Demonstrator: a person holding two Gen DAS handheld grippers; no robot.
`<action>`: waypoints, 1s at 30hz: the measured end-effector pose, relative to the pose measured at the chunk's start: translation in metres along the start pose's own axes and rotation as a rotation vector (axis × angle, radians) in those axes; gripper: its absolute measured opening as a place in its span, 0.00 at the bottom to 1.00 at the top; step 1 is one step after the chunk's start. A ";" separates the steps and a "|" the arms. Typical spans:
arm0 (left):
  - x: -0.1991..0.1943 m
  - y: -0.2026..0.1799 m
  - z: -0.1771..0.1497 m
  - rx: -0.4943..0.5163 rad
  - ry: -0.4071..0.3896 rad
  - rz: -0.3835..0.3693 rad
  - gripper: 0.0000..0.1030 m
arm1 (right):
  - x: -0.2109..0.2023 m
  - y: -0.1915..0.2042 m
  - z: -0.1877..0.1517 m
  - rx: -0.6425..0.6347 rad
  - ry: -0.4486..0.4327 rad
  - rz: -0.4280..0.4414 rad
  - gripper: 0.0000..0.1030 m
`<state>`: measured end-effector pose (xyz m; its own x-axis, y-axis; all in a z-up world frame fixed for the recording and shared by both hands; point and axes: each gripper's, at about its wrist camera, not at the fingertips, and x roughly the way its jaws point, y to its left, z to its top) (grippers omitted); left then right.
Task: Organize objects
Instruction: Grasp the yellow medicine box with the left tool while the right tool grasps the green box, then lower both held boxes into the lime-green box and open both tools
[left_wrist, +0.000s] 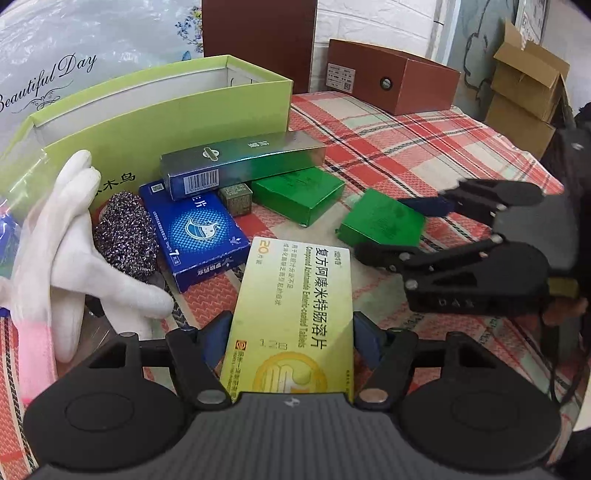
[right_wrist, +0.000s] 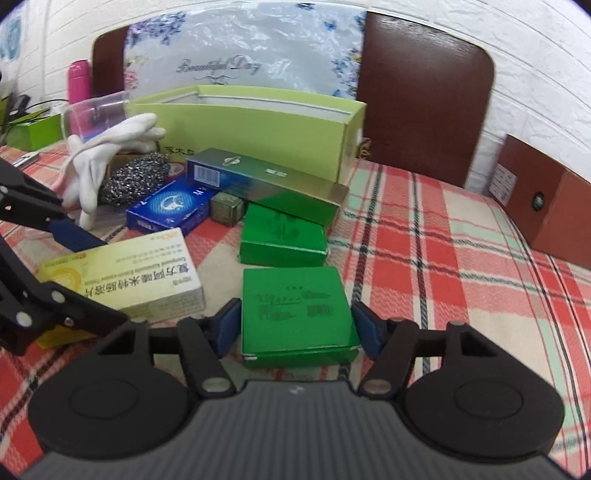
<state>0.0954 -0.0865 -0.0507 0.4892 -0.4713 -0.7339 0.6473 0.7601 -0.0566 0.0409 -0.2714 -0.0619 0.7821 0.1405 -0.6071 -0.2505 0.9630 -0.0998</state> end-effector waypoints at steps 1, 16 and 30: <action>0.002 -0.003 0.002 0.011 -0.002 0.014 0.70 | -0.003 0.003 -0.002 0.014 0.001 -0.016 0.60; -0.059 0.007 0.019 -0.111 -0.166 0.062 0.68 | -0.050 0.008 0.012 0.117 -0.077 -0.011 0.58; -0.112 0.091 0.116 -0.326 -0.421 0.228 0.68 | -0.029 0.015 0.138 0.017 -0.292 -0.030 0.58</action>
<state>0.1676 -0.0164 0.1044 0.8286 -0.3659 -0.4237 0.3172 0.9305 -0.1832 0.0930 -0.2289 0.0624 0.9205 0.1700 -0.3517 -0.2173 0.9710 -0.0994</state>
